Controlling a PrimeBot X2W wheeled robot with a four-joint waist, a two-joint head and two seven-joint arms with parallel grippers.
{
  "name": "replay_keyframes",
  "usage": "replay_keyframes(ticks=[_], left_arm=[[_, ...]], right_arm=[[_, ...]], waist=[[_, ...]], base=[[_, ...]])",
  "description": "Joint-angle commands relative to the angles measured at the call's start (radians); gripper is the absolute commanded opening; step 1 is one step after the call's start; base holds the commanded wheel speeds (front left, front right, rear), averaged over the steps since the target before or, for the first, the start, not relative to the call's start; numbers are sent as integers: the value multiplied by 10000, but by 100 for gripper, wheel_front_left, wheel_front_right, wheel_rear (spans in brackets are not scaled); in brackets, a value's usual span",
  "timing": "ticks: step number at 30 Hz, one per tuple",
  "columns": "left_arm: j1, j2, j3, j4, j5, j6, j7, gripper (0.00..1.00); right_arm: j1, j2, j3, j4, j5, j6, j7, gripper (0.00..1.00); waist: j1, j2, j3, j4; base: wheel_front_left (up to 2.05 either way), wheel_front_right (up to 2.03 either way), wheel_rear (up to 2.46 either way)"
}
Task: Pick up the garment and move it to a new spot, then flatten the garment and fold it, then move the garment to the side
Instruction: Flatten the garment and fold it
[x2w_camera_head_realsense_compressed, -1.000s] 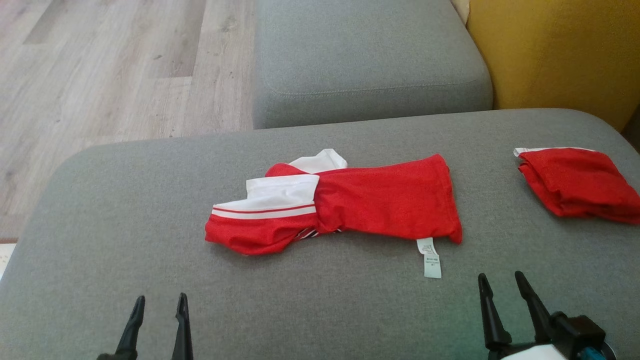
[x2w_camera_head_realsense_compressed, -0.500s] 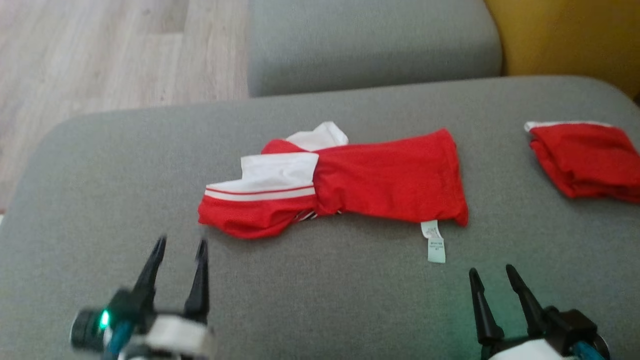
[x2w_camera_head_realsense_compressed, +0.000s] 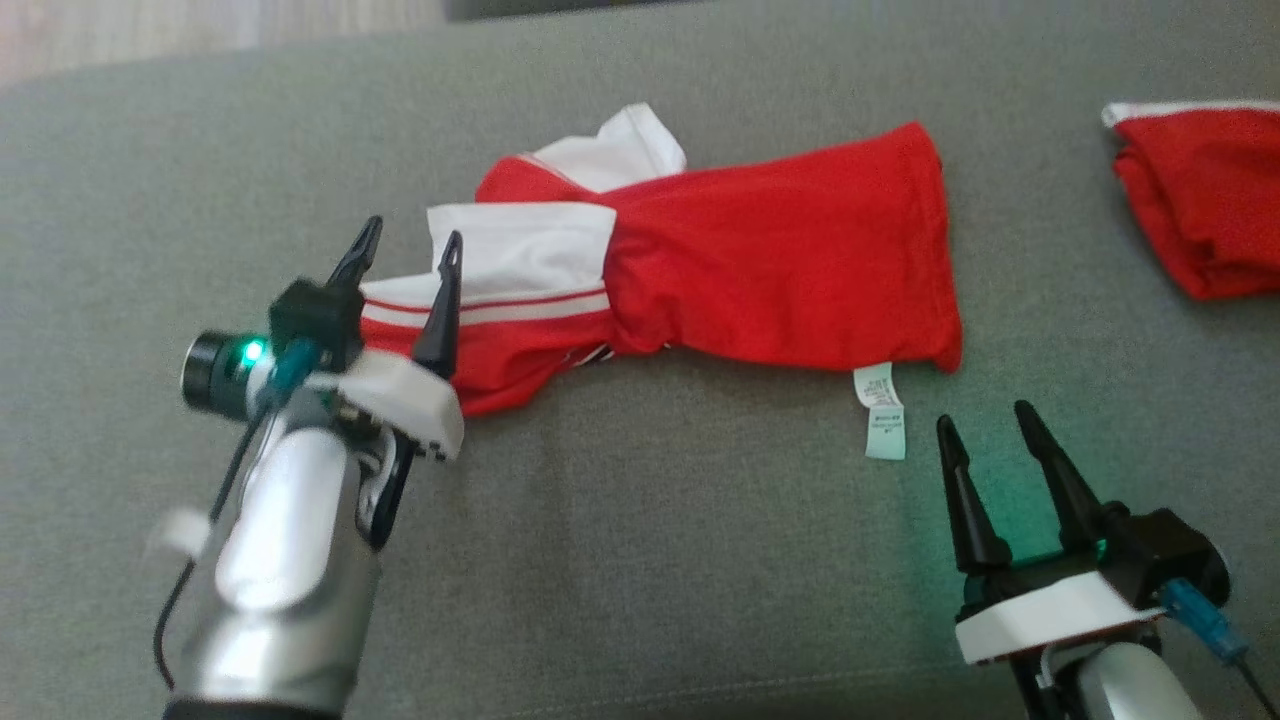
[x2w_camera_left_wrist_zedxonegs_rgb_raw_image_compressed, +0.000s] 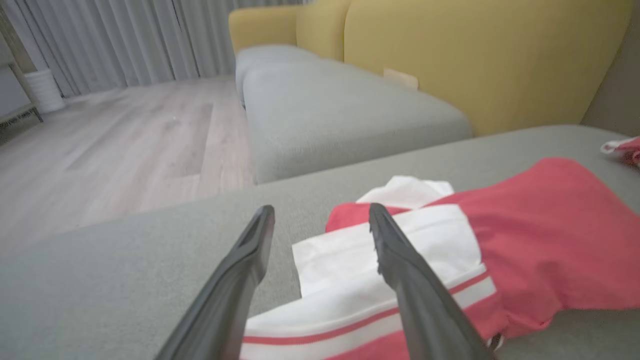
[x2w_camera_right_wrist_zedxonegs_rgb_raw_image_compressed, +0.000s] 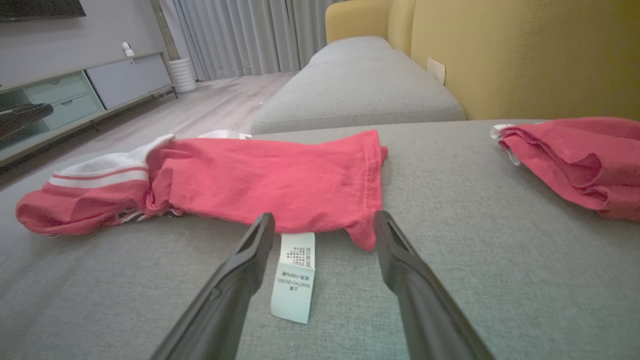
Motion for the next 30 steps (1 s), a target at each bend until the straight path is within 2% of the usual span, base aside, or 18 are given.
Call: replay_keyframes(ticks=[1, 4, 8, 14, 30], left_arm=[[-880, 116, 220, 448, 88, -88, 75, 100], [-2001, 105, 52, 1749, 117, -122, 380, 100], [-3104, 161, -18, 3138, 243, 60, 518, 100], [-4007, 381, -14, 4783, 366, 570, 813, 100], [-4948, 473, -489, 6291, 355, 199, 272, 100]], right_arm=[[-295, -202, 155, -364, -49, -9, -65, 100], [-419, -290, 92, -421, -75, -9, -65, 100], [-568, -318, 46, -518, -97, -9, -65, 100], [-763, -297, 9, -600, -108, -9, -65, 100], [-1025, -89, -18, -566, -76, -9, -65, 100]], waist=[[0, 0, 597, -101], [0, 0, 1049, -69], [0, 0, 1476, -94], [0, 0, 1841, -186], [0, 0, 2253, -588]], base=[[0, 0, 0], [0, 0, 0], [0, 0, 0], [0, 0, 0], [0, 0, 0]])
